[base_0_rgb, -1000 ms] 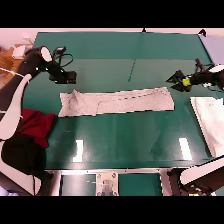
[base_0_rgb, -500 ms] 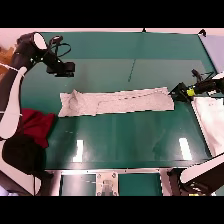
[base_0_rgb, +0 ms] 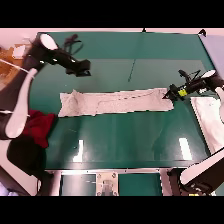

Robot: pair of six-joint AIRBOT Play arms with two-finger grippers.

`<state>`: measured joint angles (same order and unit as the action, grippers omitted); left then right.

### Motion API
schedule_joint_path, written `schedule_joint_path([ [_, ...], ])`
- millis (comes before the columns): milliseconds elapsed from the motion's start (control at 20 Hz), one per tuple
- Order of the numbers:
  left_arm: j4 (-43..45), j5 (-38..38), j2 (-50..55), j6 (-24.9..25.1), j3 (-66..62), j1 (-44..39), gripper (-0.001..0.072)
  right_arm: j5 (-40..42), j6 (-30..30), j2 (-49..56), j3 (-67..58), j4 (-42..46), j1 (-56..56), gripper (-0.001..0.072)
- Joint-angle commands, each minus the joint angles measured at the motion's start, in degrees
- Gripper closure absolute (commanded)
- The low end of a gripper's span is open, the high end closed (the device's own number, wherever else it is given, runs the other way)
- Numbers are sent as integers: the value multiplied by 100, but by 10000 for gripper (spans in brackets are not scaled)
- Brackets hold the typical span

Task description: Fold the shirts.

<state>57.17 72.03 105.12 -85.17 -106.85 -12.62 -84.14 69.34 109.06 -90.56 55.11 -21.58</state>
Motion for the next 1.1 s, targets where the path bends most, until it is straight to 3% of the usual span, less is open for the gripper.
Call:
schedule_joint_path([
  [0,-717,-470,555,173,-4,-804,681,-1032,173,-468,-520,-179,42,696],
  [250,-1904,-1786,1617,468,-26,-2087,681,-1493,417,-1639,-909,-402,42,695],
  [450,-2999,-2214,2173,579,-223,-2468,681,-1646,415,-2223,-929,-612,39,695],
  [650,-3169,-2409,2273,577,-334,-2535,681,-1644,417,-2339,-922,-610,39,695],
  [800,-3187,-1753,2225,579,-647,-2291,681,-1646,577,-2341,-922,-616,46,695],
  [900,-3119,-708,2203,570,-1145,-1860,682,-1646,752,-2358,-922,-732,55,695],
  [1000,-2483,162,1899,247,-1222,-1316,683,-1646,820,-2411,-922,-1084,166,695],
  [1050,-1644,577,1646,0,-1213,-1049,683,-1644,837,-2455,-922,-1241,269,695],
])
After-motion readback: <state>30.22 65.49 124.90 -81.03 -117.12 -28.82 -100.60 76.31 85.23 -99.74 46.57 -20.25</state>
